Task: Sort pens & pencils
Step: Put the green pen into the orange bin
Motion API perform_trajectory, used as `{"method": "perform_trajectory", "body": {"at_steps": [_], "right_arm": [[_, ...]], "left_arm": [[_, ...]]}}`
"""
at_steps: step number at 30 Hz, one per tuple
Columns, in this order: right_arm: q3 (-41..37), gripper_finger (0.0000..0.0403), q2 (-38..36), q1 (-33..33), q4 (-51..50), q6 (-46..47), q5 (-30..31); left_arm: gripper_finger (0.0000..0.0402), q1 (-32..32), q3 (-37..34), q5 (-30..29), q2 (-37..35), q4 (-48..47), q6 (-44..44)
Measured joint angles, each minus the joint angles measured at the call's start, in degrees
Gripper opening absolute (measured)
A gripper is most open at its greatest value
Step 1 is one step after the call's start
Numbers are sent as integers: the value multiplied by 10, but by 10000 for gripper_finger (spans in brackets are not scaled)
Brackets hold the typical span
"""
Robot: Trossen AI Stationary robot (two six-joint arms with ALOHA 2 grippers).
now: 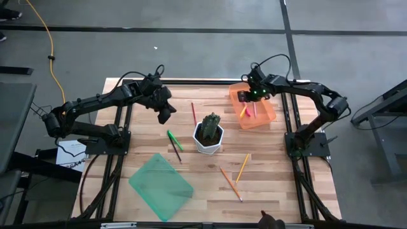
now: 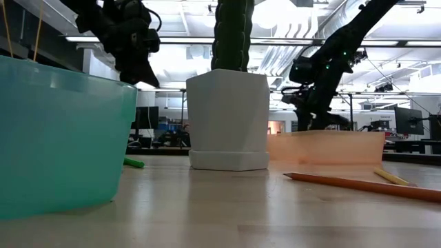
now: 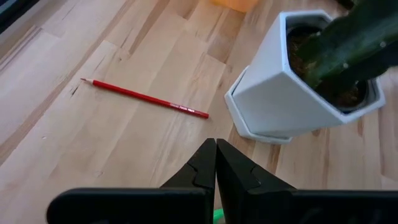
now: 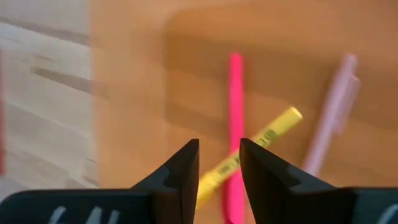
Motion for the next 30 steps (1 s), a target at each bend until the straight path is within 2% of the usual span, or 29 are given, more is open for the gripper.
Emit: {"method": "perform_trajectory", "body": {"at_steps": [8, 17, 22, 27, 30], "right_arm": [[30, 108, -22, 21, 39, -17, -5], [121, 108, -27, 20, 37, -78, -4], [166, 108, -27, 20, 14, -113, -5], [205, 108, -27, 20, 1, -135, -9], [228, 108, -27, 20, 1, -141, -32]], "left_arm": [[1, 0, 0, -38, 3, 13, -62], [1, 0, 0, -46, 2, 10, -74], [1, 0, 0, 4, 2, -16, -31], [1, 0, 0, 11, 3, -79, 27], [1, 0, 0, 30, 3, -103, 58]]}}
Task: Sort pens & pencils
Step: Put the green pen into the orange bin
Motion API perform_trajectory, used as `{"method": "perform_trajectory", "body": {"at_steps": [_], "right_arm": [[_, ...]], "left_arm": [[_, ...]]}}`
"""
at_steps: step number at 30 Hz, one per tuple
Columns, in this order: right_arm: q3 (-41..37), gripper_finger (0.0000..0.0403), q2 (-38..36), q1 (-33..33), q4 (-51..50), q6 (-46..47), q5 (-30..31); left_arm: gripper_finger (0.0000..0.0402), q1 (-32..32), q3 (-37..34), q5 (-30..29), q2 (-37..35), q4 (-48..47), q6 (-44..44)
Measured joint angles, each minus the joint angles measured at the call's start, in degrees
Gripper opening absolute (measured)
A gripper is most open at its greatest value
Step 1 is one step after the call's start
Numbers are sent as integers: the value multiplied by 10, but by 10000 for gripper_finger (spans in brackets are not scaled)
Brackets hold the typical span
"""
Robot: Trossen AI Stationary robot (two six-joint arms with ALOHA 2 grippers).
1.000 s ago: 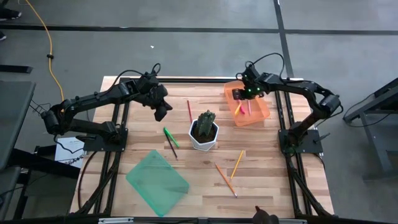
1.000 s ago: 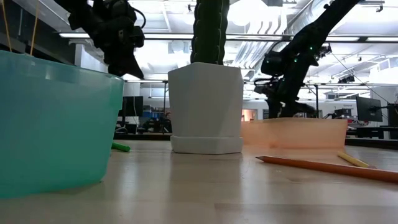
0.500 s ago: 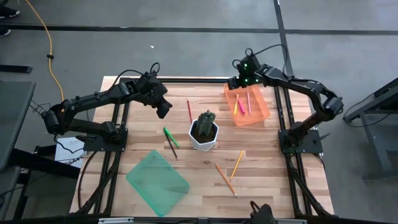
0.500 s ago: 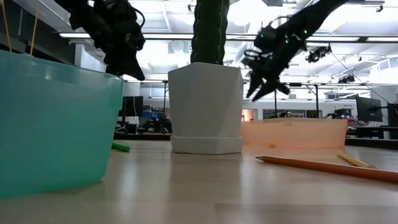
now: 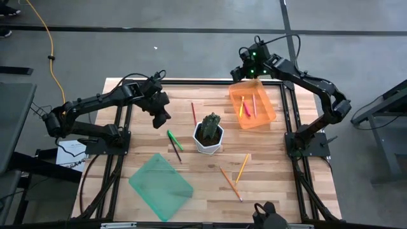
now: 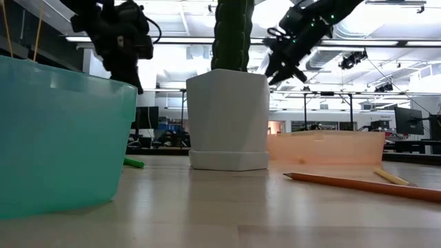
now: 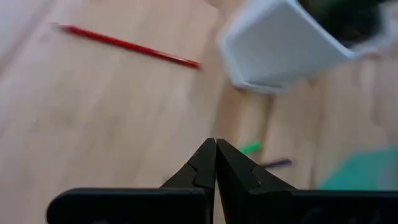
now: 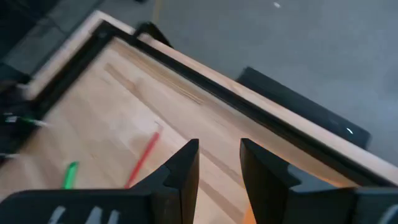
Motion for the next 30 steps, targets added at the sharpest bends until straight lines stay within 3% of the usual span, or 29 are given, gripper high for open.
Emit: {"method": "perform_trajectory", "body": {"at_steps": [5, 12, 23, 30], "right_arm": [[34, 108, 0, 0, -19, -31, -28], [60, 108, -6, 2, -84, -32, -34], [60, 108, -40, 33, -91, 79, -31], [60, 108, -72, 88, -116, 101, 48]], "left_arm": [[1, 0, 0, 78, 0, -24, 85], [1, 0, 0, 79, 2, -99, 242], [1, -33, 0, -18, 44, -112, 452], [1, -72, 0, -34, 87, -107, 493]]}}
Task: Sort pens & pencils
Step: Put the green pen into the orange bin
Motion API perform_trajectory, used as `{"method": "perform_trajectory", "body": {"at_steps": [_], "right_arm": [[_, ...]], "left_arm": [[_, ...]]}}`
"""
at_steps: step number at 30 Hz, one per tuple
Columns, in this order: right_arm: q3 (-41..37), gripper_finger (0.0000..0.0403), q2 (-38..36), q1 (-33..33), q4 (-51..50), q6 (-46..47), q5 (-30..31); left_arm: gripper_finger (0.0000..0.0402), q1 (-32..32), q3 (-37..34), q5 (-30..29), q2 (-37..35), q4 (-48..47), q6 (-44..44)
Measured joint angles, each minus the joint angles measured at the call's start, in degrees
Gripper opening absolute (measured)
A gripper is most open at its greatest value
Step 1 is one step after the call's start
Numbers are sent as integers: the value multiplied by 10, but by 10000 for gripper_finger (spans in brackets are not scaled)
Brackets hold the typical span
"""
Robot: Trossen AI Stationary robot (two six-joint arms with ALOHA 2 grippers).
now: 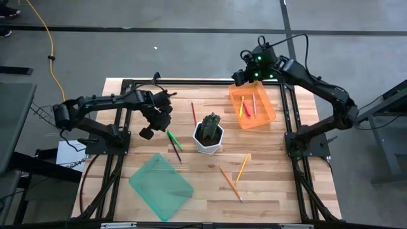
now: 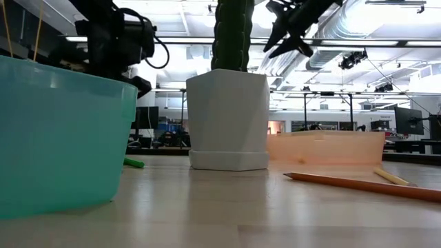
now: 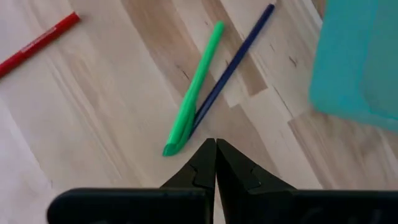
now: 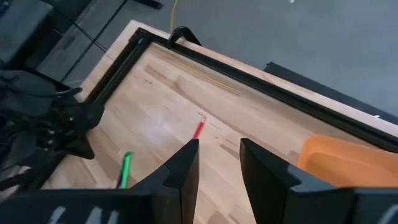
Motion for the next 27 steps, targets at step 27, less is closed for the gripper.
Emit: {"method": "perform_trajectory", "body": {"at_steps": [27], "right_arm": [[0, 108, -103, 56, -126, -15, 81]], "left_arm": [[100, -64, 23, -65, 79, 47, 30]]}}
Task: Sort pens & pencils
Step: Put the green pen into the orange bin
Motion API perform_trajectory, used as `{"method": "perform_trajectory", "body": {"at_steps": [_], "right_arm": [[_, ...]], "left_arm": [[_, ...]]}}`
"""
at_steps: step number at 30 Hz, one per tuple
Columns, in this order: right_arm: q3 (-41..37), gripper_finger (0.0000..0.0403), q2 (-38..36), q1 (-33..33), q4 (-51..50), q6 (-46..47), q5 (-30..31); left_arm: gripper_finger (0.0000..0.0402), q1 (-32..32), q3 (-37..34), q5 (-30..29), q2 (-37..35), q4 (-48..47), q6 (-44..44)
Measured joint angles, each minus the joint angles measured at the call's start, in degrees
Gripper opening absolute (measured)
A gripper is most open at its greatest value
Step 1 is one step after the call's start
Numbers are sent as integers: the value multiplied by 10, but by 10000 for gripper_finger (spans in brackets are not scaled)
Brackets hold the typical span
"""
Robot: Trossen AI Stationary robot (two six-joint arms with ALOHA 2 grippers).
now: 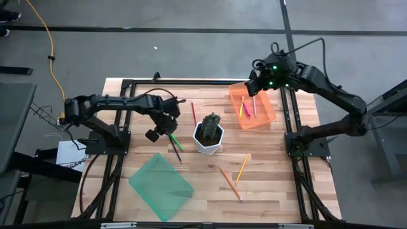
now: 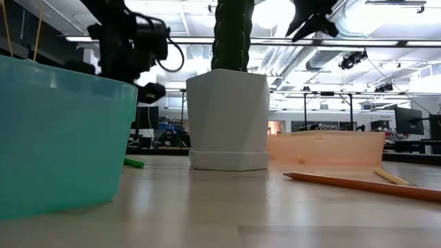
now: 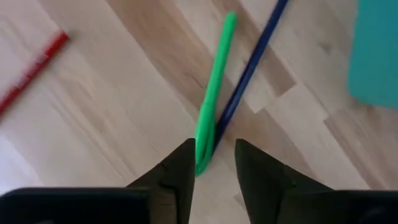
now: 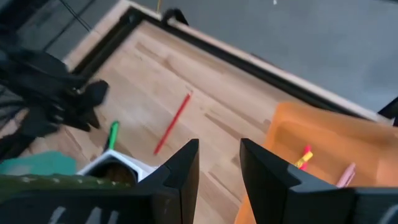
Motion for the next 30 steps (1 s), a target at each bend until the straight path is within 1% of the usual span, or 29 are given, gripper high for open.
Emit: {"method": "perform_trajectory", "body": {"at_steps": [5, 10, 14, 22, 30], "right_arm": [[0, 108, -28, 0, 2, 7, 3], [0, 108, -42, 0, 2, 16, 3], [0, 108, -42, 0, 2, 16, 8], [0, 108, -42, -1, 2, 15, 9], [0, 108, -42, -2, 2, 14, 16]], "left_arm": [[84, 0, 0, -3, 47, 4, 0], [79, 0, 0, -9, 74, 28, 4], [79, 0, 0, -21, 77, 50, 4], [79, 0, 0, -7, 77, 44, 5], [79, 0, 0, 1, 84, 43, 24]]}}
